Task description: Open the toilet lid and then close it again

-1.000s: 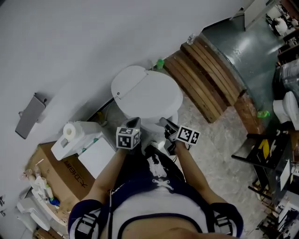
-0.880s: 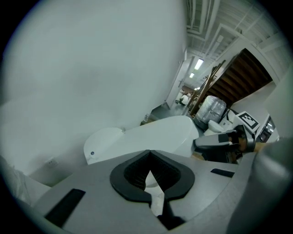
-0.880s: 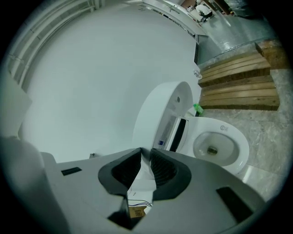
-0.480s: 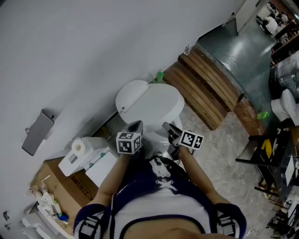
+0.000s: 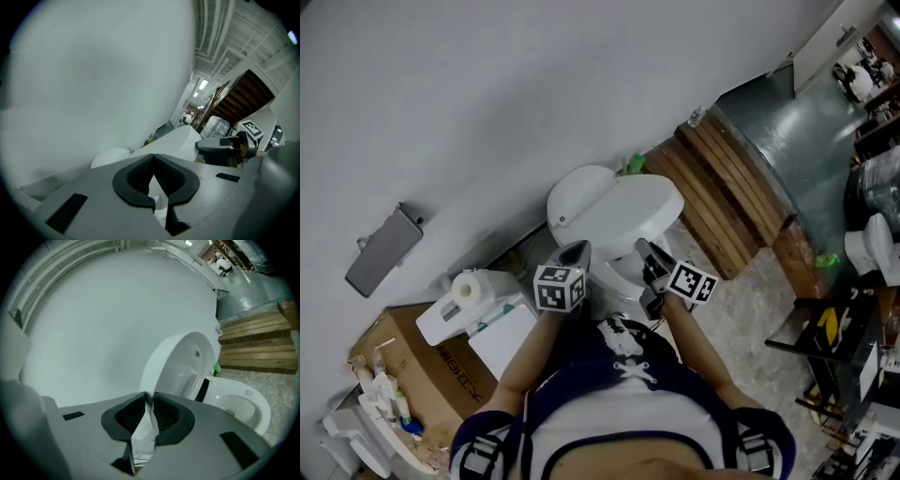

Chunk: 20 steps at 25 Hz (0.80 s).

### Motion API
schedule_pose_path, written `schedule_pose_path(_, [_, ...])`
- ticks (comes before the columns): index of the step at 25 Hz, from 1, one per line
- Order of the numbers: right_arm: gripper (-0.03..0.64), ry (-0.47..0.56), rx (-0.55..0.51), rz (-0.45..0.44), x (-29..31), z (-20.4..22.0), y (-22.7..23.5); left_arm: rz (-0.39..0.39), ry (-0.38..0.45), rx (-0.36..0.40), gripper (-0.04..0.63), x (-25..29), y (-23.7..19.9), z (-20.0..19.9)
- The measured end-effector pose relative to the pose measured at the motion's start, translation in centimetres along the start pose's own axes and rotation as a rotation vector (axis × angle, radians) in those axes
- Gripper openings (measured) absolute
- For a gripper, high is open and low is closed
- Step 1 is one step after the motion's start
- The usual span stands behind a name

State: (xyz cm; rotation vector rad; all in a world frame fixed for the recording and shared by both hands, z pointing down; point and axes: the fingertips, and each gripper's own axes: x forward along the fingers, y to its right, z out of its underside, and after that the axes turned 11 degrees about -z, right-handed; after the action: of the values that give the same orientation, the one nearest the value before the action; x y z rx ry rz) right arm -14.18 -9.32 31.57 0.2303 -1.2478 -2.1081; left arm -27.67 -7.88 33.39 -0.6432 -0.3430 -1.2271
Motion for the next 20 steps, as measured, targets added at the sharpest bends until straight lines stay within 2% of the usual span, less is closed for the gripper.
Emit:
schedule_pose_path(4, [0.049, 0.003, -0.048, 0.006, 1.5, -0.8, -1.0, -0.005, 0.024, -0.002, 0.008, -0.2, -1.1, -1.0])
schedule_pose_path(12, [0.043, 0.023, -0.085, -0.044, 4.9, -2.1, -3.0, 0.009, 0.050, -0.019, 0.008, -0.5, -3.1, -3.1])
schedule_pose_path(20, [0.034, 0.041, -0.074, -0.096, 8.4, -3.3, -4.8, 0.022, 0.056, -0.006, 0.008, -0.2, -5.2, -5.2])
